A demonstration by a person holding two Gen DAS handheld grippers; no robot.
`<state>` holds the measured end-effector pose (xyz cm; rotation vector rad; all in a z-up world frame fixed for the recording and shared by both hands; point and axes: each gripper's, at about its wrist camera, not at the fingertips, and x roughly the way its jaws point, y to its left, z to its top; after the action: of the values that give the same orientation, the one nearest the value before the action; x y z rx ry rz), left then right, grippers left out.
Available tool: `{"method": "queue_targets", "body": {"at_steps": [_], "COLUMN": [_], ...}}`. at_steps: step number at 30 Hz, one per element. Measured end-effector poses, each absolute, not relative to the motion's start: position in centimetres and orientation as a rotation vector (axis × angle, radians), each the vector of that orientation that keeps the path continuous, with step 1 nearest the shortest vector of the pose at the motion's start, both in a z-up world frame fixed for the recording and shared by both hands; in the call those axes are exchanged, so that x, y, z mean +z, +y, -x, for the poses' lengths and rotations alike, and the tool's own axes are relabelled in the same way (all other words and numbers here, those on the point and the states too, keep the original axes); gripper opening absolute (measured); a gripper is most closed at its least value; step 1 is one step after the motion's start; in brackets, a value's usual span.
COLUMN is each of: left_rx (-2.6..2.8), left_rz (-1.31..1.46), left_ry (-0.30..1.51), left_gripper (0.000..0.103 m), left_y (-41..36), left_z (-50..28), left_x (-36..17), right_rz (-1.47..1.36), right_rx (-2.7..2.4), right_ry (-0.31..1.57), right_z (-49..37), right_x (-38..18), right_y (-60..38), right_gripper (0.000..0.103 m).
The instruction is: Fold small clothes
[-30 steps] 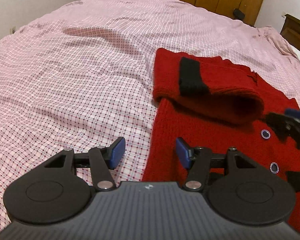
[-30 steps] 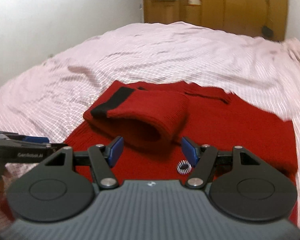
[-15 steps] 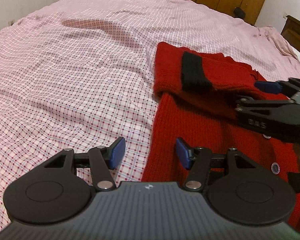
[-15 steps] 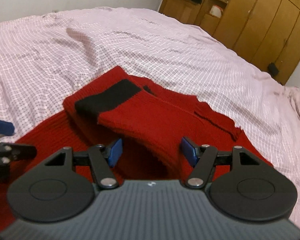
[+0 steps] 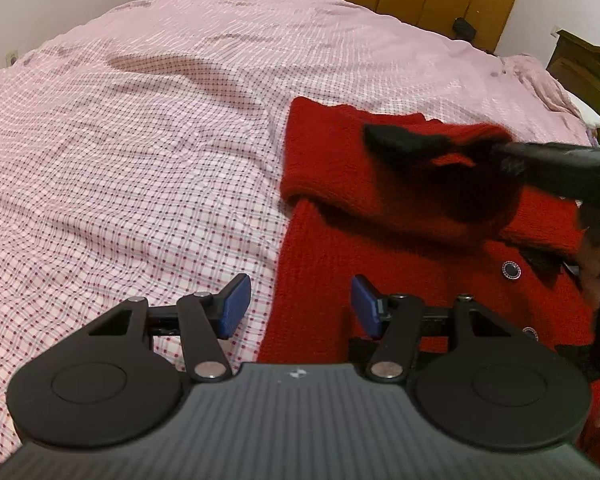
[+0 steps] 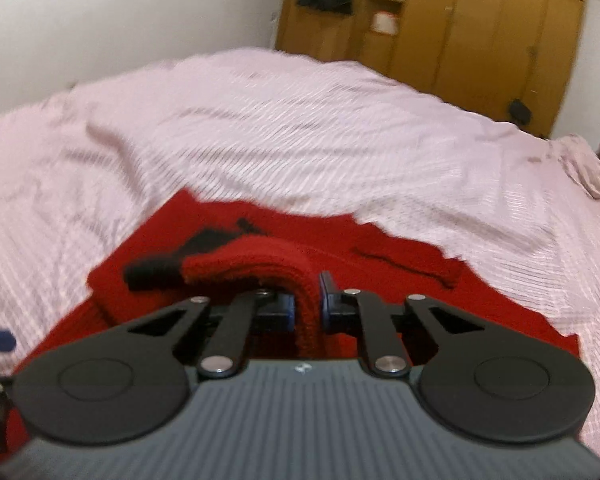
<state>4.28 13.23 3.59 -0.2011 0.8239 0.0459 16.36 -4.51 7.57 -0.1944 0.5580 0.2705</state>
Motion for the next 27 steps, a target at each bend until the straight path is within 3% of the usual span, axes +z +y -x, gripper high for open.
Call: {"method": "queue_targets", "body": {"at_steps": [5,12,16,19,21,24,27], "left_rx": [0.032,0.026,0.031,0.031,0.027,0.020,0.001], "left_rz": [0.193,0.155,0.150,0.148,0.145,0.133,0.112], "left_ry": [0.828,0.834,0.839,0.838,0.831,0.822,0.823], "left_gripper": [0.063,0.063,0.063,0.063,0.063,0.063,0.063], "left_y": [12.6,11.3,11.1,11.1,11.0,10.7,10.1], "left_z": [-4.5,-4.9,-5.1,-5.1,-5.0,-5.1,-5.7], "left_x": [3.6,3.5,3.5,3.6,3.9,4.2,4.3], "right_rz": [0.040,-0.211,-0.386,-0.493,-0.493,-0.440,-0.386], "right_rx": [0.233,0.196,0.165,0.177,0.176,0.139,0.128], "right_ry": [0.574,0.692,0.731,0.736,0.746,0.748,0.733], "right_z": [-16.2,-16.4,-15.7,-14.9,-14.4,-13.3,-12.3], "right_x": [8.0,4.1,1.9,1.5,1.7,2.6,3.6], "right_y": [-9.4,-14.8,-17.4,-19.0,-19.6,-20.6,-21.8], "right_gripper": [0.014,0.017,0.034,0.034,0.035,0.055,0.058]}}
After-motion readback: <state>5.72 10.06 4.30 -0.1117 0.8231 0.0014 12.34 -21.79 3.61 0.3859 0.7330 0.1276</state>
